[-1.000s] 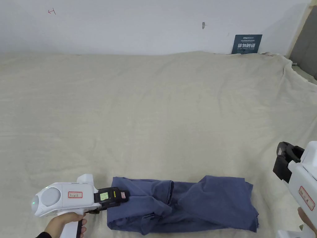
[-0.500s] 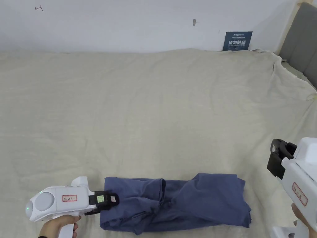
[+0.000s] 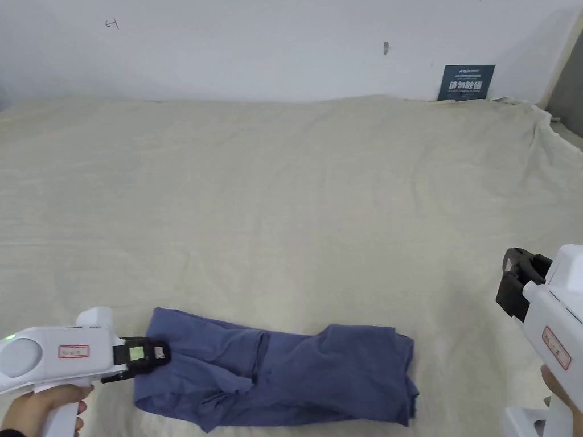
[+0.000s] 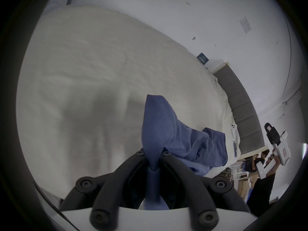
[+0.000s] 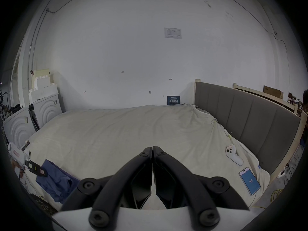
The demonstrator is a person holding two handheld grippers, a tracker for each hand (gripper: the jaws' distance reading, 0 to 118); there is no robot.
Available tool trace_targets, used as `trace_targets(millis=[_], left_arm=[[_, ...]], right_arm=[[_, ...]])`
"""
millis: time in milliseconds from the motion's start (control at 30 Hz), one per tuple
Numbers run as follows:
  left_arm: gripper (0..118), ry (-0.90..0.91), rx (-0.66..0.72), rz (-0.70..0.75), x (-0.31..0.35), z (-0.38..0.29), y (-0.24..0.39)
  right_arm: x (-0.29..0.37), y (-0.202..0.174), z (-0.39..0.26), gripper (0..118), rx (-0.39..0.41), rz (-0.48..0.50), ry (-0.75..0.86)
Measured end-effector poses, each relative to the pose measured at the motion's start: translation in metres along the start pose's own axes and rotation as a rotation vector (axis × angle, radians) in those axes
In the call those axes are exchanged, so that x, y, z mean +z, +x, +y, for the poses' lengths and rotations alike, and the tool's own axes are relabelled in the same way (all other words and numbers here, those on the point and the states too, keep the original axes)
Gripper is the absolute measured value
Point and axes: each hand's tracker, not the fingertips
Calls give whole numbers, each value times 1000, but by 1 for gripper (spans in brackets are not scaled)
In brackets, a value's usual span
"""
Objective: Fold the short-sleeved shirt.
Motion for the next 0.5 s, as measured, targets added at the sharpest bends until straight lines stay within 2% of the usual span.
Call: trace_targets(millis=[100,233,333,500], left_arm=[[8,4,-4,70,21,4,-21],[8,21,24,102,35,5,-15],[8,1,33,133,32,9,11],[8,-35,-67,96,25,12,94]], right_arm=[[0,-6,0,0,-3,16,4],[-1,-10,-2,0,-10,31,0],[0,-11,-3,0,-11,39,-3],[3,-2,-2,0,-19,37,7]])
